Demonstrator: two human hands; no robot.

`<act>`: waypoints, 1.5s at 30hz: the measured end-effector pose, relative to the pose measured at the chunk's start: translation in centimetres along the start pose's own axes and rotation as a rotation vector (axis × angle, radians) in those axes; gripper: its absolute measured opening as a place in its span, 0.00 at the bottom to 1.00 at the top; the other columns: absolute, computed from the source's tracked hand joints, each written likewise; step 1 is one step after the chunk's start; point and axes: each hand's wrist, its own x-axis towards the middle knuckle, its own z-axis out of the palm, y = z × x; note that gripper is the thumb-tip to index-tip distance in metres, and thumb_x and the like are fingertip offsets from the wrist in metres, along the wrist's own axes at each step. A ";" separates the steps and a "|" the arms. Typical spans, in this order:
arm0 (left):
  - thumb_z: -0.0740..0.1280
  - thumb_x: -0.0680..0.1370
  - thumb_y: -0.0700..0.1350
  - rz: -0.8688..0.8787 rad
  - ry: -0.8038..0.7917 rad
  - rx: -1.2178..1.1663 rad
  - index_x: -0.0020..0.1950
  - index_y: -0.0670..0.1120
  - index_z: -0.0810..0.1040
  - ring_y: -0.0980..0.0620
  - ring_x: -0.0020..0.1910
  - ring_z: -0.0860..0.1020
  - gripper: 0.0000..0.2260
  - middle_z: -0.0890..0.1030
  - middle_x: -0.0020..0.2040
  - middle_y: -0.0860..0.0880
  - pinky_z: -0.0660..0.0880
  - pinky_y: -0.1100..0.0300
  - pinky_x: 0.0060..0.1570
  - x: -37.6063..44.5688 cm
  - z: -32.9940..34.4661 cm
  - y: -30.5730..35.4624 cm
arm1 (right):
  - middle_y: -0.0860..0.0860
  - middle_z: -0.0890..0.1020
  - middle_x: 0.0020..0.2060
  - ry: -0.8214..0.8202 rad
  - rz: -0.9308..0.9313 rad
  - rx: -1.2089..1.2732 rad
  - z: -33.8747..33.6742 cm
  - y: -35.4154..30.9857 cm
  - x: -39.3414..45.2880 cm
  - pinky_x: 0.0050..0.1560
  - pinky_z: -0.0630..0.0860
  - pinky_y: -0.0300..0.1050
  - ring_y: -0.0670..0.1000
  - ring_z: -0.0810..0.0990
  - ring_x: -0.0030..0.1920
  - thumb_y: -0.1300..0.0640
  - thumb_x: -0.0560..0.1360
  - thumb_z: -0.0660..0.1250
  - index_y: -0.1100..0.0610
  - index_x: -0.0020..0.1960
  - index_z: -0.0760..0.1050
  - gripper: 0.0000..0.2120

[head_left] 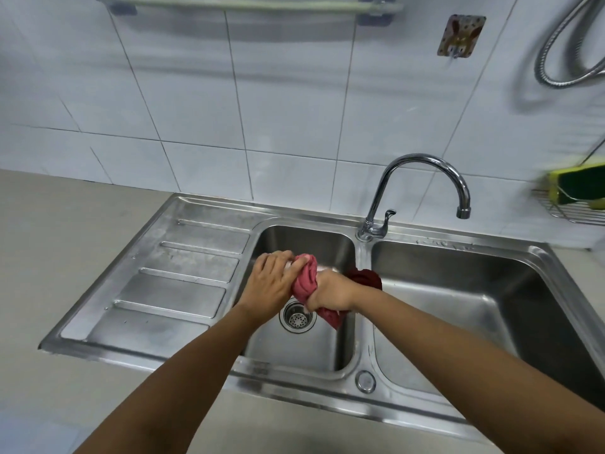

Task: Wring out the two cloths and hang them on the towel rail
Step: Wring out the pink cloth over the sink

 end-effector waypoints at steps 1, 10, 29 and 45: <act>0.71 0.71 0.55 0.005 0.022 -0.011 0.66 0.47 0.69 0.44 0.56 0.73 0.27 0.75 0.57 0.43 0.68 0.49 0.57 0.3 0.3 0.0 | 0.60 0.85 0.46 -0.036 0.011 0.031 0.1 0.1 -0.1 0.51 0.82 0.58 0.61 0.85 0.47 0.57 0.60 0.77 0.57 0.45 0.79 0.15; 0.66 0.74 0.47 0.009 -0.367 -0.284 0.50 0.45 0.70 0.46 0.36 0.77 0.09 0.80 0.40 0.47 0.69 0.57 0.35 2.7 -0.9 1.0 | 0.59 0.86 0.37 -0.005 0.149 -0.029 0.3 1.4 -0.5 0.34 0.77 0.42 0.52 0.81 0.30 0.62 0.70 0.66 0.63 0.48 0.80 0.09; 0.55 0.69 0.34 -0.844 -1.274 -1.037 0.33 0.44 0.69 0.53 0.22 0.66 0.08 0.68 0.25 0.48 0.59 0.65 0.24 1.9 -2.0 1.6 | 0.55 0.83 0.47 0.245 -0.248 -0.840 3.2 2.0 1.7 0.36 0.68 0.46 0.59 0.82 0.46 0.59 0.76 0.61 0.58 0.52 0.75 0.08; 0.65 0.70 0.32 -0.285 -0.276 -0.589 0.74 0.43 0.60 0.45 0.64 0.74 0.33 0.69 0.68 0.42 0.74 0.51 0.63 -2.7 0.6 1.3 | 0.54 0.73 0.31 -0.061 0.184 0.317 0.4 2.0 1.5 0.25 0.63 0.39 0.48 0.67 0.23 0.62 0.69 0.70 0.55 0.42 0.73 0.07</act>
